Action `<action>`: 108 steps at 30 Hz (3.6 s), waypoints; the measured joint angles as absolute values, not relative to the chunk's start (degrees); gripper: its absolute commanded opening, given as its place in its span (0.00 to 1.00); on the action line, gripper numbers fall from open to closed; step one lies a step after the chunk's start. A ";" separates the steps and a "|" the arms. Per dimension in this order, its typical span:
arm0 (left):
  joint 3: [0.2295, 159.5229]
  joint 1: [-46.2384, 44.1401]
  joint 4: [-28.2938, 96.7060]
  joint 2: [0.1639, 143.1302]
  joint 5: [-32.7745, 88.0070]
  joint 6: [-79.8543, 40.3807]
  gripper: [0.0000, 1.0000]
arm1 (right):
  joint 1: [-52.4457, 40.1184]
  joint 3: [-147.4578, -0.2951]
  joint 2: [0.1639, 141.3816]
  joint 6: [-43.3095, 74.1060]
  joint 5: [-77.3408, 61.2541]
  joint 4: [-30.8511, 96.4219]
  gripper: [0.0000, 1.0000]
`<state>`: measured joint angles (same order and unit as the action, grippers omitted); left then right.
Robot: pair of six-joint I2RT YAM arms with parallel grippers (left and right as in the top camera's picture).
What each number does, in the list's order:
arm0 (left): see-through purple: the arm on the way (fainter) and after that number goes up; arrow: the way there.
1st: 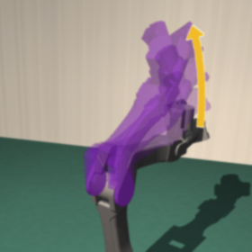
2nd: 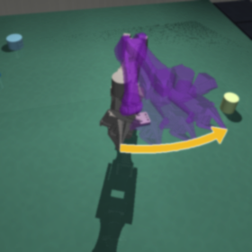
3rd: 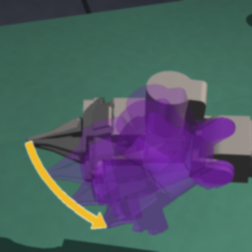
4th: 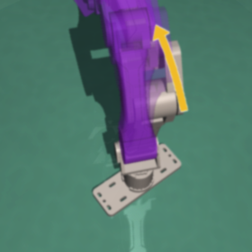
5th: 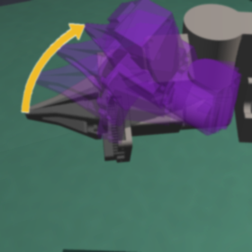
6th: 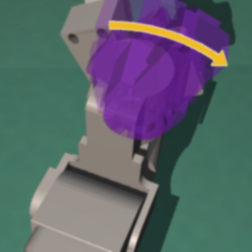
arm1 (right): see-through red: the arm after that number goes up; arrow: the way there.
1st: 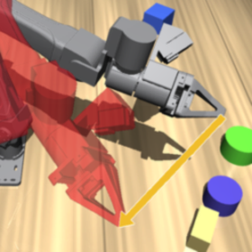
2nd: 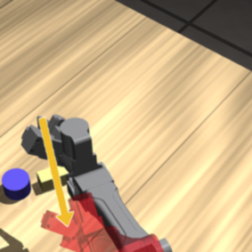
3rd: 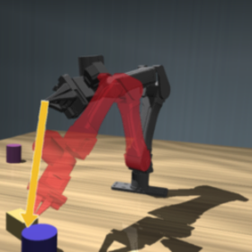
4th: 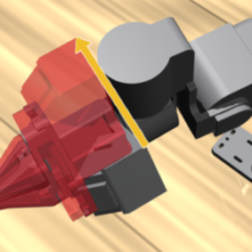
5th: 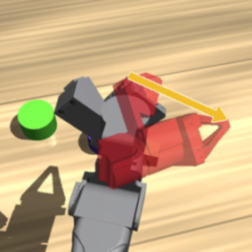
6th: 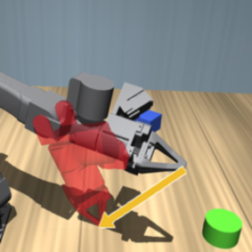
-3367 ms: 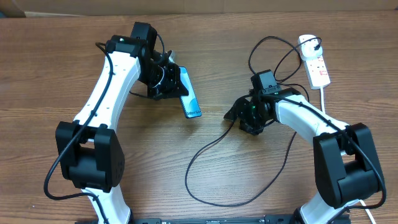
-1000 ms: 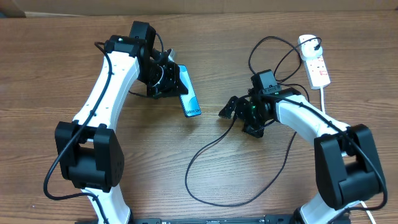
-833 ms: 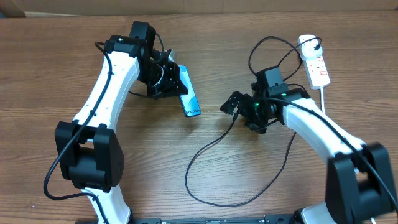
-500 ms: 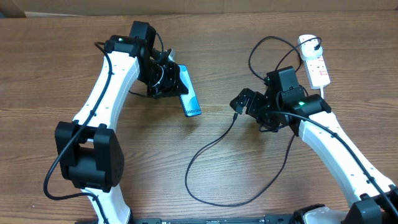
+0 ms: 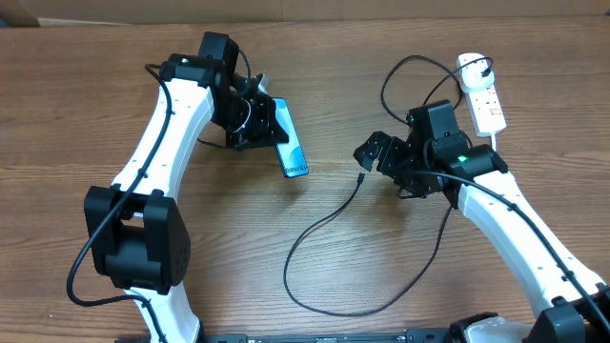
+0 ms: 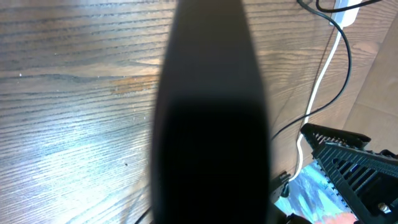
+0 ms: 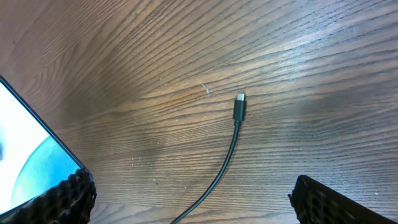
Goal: Plug charger to phone and switch on socket
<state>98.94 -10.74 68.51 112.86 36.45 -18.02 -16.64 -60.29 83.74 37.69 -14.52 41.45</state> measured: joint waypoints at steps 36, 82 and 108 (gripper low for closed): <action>98.94 -10.74 68.51 112.86 36.47 -18.04 0.04 | -16.64 -60.29 89.10 37.50 -14.37 41.12 0.76; 98.94 -10.74 67.61 112.86 37.98 -18.04 0.04 | -20.14 -60.29 89.12 37.52 -14.76 38.96 0.76; 98.94 -10.74 67.48 112.86 37.98 -18.04 0.04 | -20.14 -60.29 90.30 37.93 -13.47 37.93 0.69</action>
<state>98.94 -10.74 67.48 112.86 37.98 -18.04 -20.14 -60.29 90.30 37.93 -13.47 37.93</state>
